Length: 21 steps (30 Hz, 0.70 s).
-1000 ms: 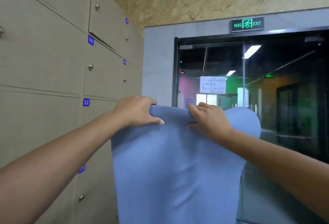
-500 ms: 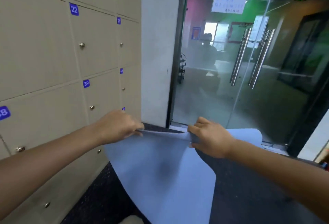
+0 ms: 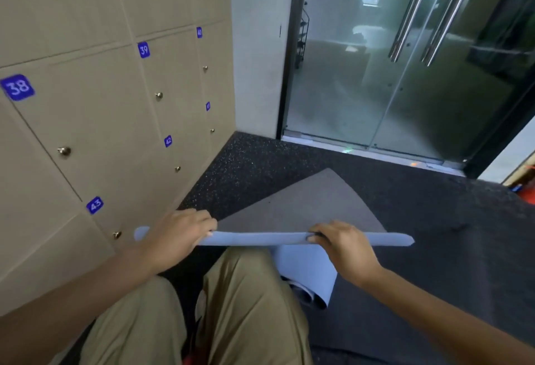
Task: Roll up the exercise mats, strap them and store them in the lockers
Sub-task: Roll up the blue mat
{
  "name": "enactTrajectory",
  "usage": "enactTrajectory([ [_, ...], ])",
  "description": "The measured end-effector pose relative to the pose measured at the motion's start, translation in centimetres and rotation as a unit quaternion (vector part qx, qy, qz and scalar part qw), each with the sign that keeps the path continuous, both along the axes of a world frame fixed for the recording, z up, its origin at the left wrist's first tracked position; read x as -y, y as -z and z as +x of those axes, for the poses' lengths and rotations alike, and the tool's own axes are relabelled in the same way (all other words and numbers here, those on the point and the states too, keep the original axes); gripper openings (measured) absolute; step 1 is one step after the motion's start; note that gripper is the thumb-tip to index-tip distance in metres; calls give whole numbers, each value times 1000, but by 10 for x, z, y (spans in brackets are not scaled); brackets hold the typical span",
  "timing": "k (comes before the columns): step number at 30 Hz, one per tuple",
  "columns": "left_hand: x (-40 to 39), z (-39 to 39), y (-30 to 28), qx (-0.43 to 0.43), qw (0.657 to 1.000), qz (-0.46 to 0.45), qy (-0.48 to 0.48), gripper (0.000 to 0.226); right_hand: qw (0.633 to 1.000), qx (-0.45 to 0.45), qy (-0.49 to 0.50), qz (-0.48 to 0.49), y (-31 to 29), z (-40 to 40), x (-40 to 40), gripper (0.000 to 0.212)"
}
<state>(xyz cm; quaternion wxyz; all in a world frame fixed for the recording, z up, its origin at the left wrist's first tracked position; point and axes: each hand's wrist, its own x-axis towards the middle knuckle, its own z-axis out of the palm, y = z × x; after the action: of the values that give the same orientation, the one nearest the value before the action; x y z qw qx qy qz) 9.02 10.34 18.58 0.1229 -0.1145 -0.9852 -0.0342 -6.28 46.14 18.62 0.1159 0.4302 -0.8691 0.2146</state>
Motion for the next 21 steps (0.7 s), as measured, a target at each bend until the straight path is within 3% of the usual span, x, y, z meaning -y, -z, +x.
enactTrajectory([
  [2,-4,26,19,7,998,47,-42,12,999,-35,-8,-17,21,26,7,43],
  [3,-6,40,27,9,994,81,-67,24,999,-45,-10,-20,31,37,10,50],
  [6,-7,73,46,-3,983,166,-80,30,998,-47,-8,-45,42,66,17,39],
  [12,7,104,33,-138,971,105,-165,32,994,18,-24,-103,32,106,47,31],
  [15,18,131,24,-151,965,107,-186,31,984,100,-20,-143,20,116,64,12],
  [21,4,196,25,-167,954,94,-229,28,975,100,-101,-170,14,140,78,14],
])
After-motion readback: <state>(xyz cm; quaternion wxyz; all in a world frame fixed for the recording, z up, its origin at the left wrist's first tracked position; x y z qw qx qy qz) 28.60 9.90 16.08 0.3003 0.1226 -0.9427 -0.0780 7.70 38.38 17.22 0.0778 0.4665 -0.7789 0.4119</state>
